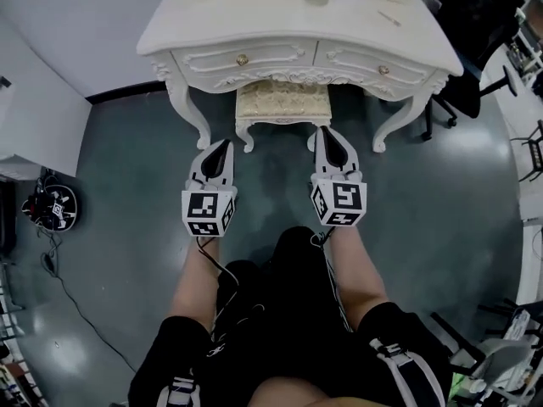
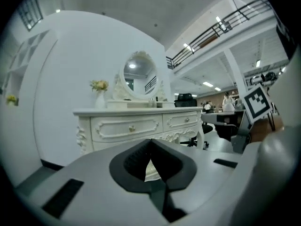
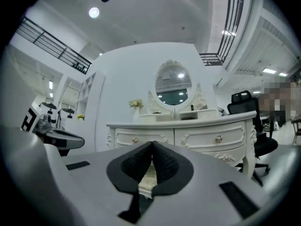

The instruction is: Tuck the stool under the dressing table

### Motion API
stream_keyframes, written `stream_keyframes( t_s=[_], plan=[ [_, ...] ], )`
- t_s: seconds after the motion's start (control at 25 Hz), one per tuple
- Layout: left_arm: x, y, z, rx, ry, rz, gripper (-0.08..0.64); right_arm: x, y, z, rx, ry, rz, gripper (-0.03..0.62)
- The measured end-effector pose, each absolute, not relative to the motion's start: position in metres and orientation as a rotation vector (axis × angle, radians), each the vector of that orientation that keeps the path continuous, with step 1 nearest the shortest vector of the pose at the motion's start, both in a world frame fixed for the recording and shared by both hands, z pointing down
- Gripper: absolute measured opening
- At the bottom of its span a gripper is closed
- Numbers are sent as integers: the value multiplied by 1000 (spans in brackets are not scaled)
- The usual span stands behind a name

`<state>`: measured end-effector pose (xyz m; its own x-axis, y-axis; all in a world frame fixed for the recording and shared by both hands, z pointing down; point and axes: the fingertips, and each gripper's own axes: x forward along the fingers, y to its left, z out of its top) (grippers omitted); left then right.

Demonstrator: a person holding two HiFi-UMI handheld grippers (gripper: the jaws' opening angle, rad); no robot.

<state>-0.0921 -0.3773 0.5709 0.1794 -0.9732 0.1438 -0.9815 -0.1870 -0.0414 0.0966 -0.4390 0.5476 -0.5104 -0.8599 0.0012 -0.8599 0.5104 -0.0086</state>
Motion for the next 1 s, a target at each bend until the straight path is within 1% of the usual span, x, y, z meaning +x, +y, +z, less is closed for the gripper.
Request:
stream_keyframes(
  t_s=[0.08,0.32,0.44,0.56,0.72,0.84,1.0],
  plan=[
    [-94,-351,508,2347,-1972,253,18,106,-414,488,-1575,2719,-71,12],
    [-78,-243,314,2312,-1866,157,18,128,-310,293,-1604,2706,-80,12],
    [-70,-191,236,2316,-1841,151,18,132,-255,206,-1608,2685,-77,12],
    [-70,-151,168,2364,-1823,132,18,131,-206,141,-1604,2649,-63,12],
    [-77,-105,114,2430,-1859,76,18,131,-153,106,-1597,2598,-36,11],
    [-83,-76,104,2424,-1898,63,18,127,-121,103,-1583,2607,-30,11],
    [-72,-59,101,2459,-1864,134,18,123,-100,96,-1589,2639,15,11]
  ],
)
